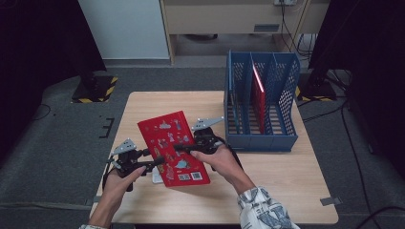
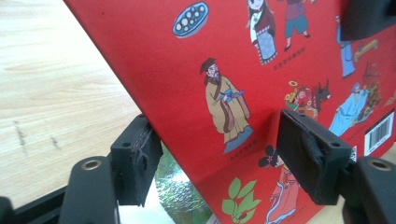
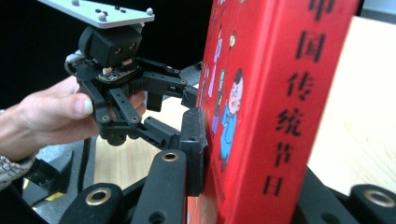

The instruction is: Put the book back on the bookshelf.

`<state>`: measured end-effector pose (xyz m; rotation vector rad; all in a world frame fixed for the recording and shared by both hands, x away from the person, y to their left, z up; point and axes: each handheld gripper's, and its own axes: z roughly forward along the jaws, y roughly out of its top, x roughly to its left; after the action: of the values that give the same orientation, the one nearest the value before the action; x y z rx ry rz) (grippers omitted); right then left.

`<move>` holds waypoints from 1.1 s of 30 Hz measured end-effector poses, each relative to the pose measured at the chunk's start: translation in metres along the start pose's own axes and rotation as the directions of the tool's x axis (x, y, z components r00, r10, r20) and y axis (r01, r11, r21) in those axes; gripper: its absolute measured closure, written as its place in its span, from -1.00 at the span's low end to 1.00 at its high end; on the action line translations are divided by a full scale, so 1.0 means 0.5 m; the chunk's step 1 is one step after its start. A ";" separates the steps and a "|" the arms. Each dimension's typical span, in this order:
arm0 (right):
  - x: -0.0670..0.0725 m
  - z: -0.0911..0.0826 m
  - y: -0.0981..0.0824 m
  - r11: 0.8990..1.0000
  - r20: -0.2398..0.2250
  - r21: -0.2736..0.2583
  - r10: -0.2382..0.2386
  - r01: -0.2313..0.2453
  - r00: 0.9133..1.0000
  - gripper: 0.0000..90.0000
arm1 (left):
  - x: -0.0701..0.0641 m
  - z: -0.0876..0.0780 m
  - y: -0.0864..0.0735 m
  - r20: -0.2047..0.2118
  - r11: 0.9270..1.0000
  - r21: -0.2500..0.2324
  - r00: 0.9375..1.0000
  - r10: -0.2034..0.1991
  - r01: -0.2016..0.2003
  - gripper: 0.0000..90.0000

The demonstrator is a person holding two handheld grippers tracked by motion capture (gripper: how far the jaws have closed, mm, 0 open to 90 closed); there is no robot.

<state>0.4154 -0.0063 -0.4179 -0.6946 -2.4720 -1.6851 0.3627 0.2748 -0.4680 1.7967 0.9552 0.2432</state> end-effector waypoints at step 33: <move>0.009 0.009 -0.017 0.980 0.015 -0.092 -0.176 0.177 0.984 0.76 | -0.002 -0.035 0.065 -0.097 0.993 -0.060 0.991 0.097 -0.103 -0.26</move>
<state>0.4087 -0.0032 -0.4259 -0.5023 -2.5411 -1.8711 0.3680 0.2818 -0.4319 1.7884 0.9139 0.4203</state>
